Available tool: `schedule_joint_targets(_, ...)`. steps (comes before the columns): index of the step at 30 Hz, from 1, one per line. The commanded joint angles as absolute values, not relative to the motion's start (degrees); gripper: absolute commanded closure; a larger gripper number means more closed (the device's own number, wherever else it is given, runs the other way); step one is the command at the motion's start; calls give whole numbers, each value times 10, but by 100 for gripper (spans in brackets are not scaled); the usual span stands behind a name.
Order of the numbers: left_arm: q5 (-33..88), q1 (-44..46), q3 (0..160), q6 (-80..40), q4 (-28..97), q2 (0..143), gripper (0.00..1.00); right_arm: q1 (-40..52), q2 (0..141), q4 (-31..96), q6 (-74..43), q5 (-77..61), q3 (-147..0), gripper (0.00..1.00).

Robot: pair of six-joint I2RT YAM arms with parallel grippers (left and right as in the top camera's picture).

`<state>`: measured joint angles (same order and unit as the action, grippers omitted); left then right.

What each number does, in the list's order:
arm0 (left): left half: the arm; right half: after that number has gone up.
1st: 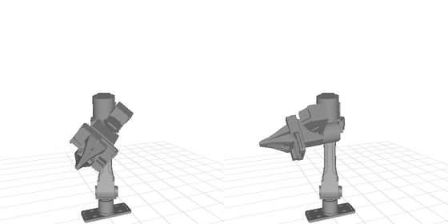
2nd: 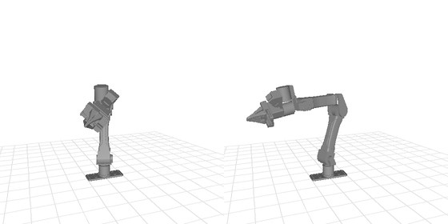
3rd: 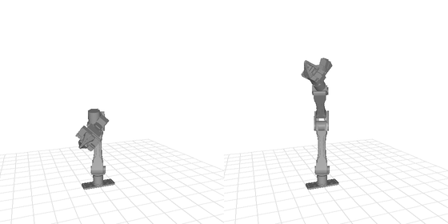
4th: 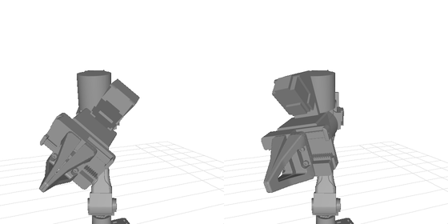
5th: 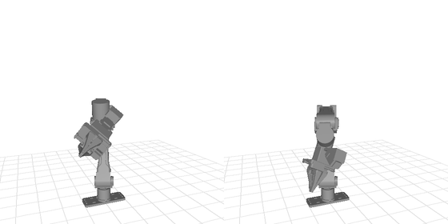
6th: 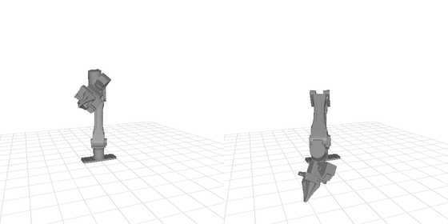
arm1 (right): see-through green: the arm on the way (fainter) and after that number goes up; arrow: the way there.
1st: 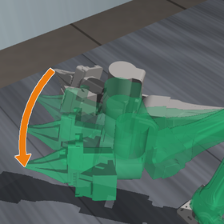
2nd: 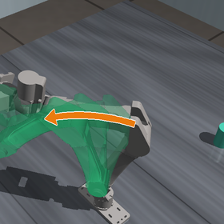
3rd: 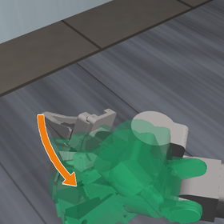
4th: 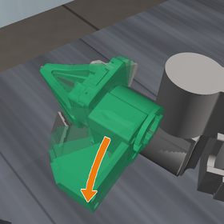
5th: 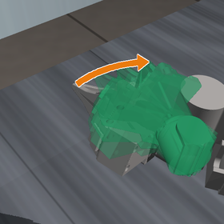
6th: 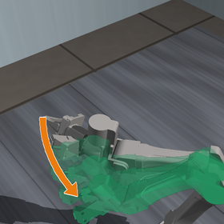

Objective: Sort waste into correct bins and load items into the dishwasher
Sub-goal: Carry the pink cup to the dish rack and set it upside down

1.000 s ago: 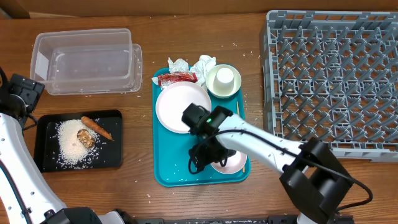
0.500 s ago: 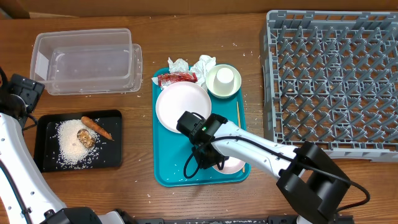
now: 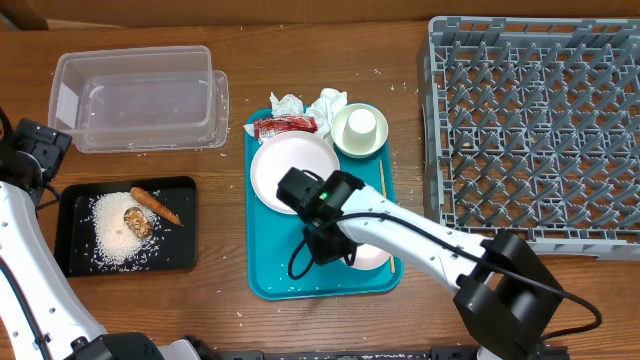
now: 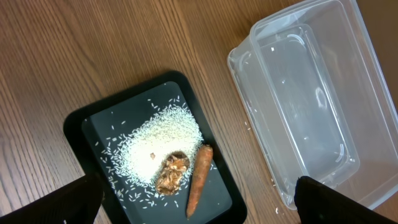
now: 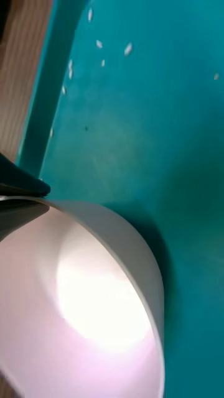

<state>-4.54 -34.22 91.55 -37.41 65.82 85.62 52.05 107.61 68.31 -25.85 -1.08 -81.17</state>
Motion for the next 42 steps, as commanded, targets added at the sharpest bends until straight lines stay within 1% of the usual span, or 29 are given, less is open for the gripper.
schedule_joint_targets(1,-44,-341,915,-382,658,860,0,517,1074,707,-255,-9,-889,96)
schedule_joint_targets(6,-44,-341,915,-382,658,860,0,486,1073,785,-251,25,-1008,96)
schedule_joint_targets(9,-44,-341,915,-382,658,860,0,433,1071,835,-240,49,-1094,96)
schedule_joint_targets(12,-44,-341,915,-382,658,860,0,362,1066,853,-203,43,-1160,96)
schedule_joint_targets(13,-44,-341,915,-382,658,860,0,330,1065,850,-180,25,-1182,96)
schedule_joint_targets(14,-44,-341,915,-382,658,860,0,273,1065,840,-138,-26,-1209,96)
schedule_joint_targets(16,-44,-341,915,-382,658,860,0,197,1065,818,-97,-103,-1224,96)
schedule_joint_targets(17,-44,-341,915,-382,658,860,0,123,1065,795,-79,-168,-1223,96)
schedule_joint_targets(21,-44,-341,915,-382,658,860,0,-34,1065,754,-57,-302,-1207,96)
schedule_joint_targets(26,-44,-341,915,-382,658,860,0,-203,1065,664,-25,-507,-1166,96)
schedule_joint_targets(28,-44,-341,915,-382,658,860,0,-253,1066,613,-25,-570,-1137,96)
schedule_joint_targets(32,-44,-341,915,-382,658,860,0,-322,1067,499,-28,-636,-1063,96)
schedule_joint_targets(36,-44,-341,915,-382,658,860,0,-349,1068,351,-49,-715,-988,96)
schedule_joint_targets(39,-44,-341,915,-382,658,860,0,-345,1073,220,-108,-721,-939,96)
schedule_joint_targets(42,-44,-341,915,-382,658,860,0,-328,1093,128,-158,-720,-923,96)
